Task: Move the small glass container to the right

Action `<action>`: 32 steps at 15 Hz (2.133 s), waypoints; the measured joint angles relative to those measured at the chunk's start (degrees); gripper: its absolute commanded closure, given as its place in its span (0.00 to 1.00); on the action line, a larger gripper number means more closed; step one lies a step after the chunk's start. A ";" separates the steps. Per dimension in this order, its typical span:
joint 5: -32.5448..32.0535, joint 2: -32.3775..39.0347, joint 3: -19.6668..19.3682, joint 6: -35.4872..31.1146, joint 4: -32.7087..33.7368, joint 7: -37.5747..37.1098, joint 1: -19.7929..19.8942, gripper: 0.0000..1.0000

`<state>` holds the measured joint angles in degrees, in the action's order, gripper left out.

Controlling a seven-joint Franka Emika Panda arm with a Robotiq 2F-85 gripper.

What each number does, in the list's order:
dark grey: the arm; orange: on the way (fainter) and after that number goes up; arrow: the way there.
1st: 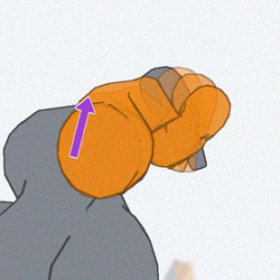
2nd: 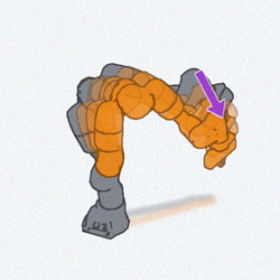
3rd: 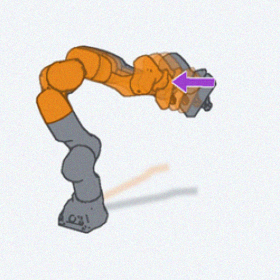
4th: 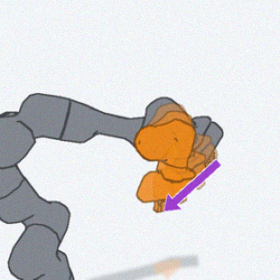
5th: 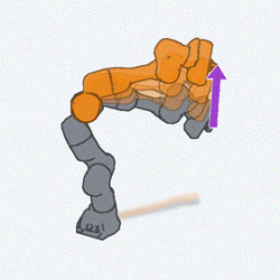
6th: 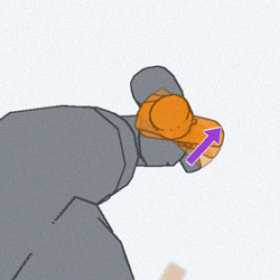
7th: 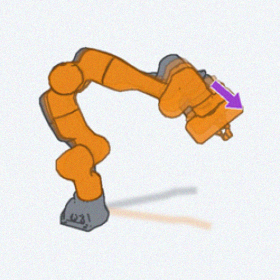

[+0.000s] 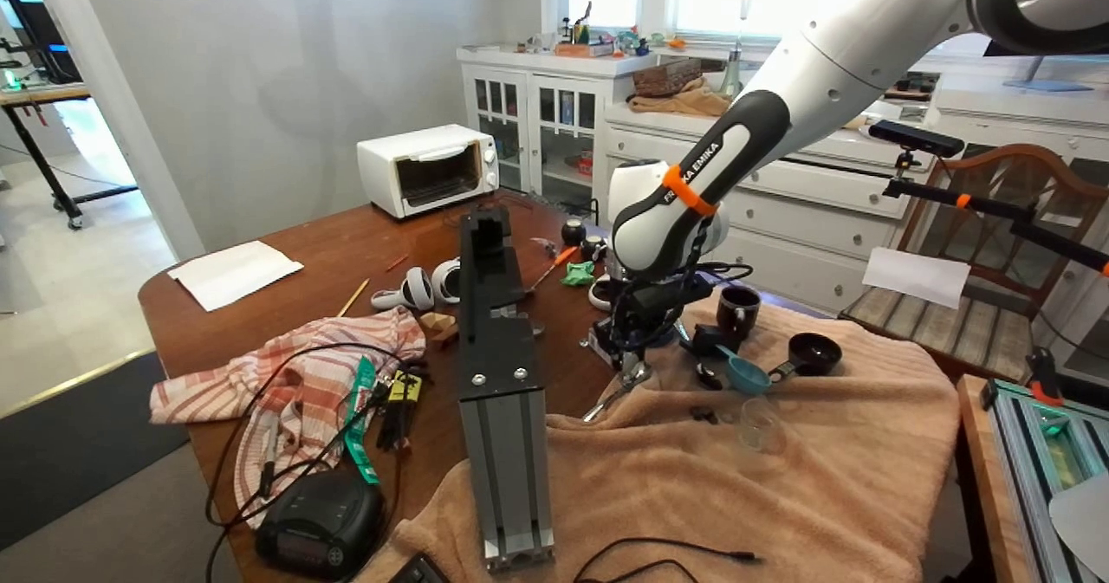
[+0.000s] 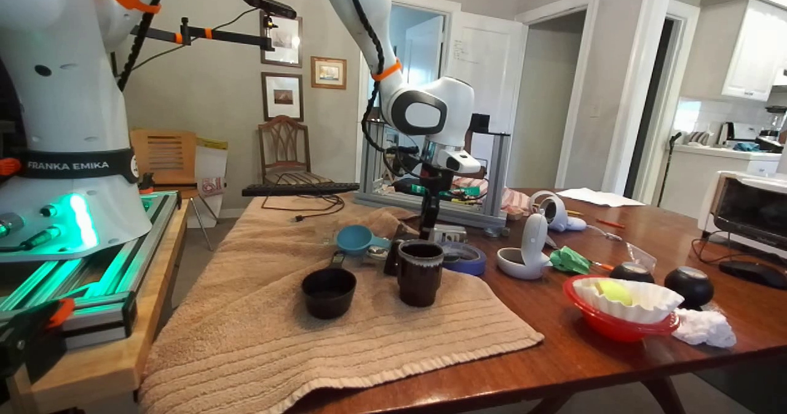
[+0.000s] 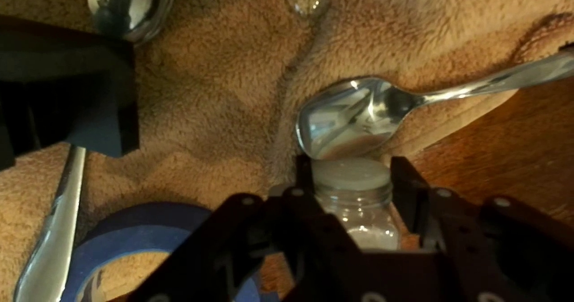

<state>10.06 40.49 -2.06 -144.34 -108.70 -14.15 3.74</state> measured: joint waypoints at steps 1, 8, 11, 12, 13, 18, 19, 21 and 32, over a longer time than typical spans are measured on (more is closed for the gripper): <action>0.00 0.03 0.00 -0.16 0.00 0.00 -0.04 0.79; -2.89 -1.41 -4.06 8.15 1.30 -4.79 -3.90 0.79; -5.58 -2.46 -4.69 19.87 5.02 -5.61 -4.80 0.79; -6.39 -2.51 -4.60 23.31 6.51 -5.49 -4.83 0.79; -7.25 -2.47 -4.46 26.42 8.00 -5.01 -4.82 0.79; -12.66 -0.57 -3.94 37.34 14.28 -0.87 -4.89 0.79; -14.08 0.26 -3.93 38.59 15.33 0.06 -4.97 0.79; -16.31 2.31 -3.90 40.36 17.41 2.06 -5.05 0.79; -26.24 7.61 -3.73 55.66 26.12 13.52 -5.50 0.79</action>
<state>-16.17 48.10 -5.80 -88.68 -82.58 -0.63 -1.76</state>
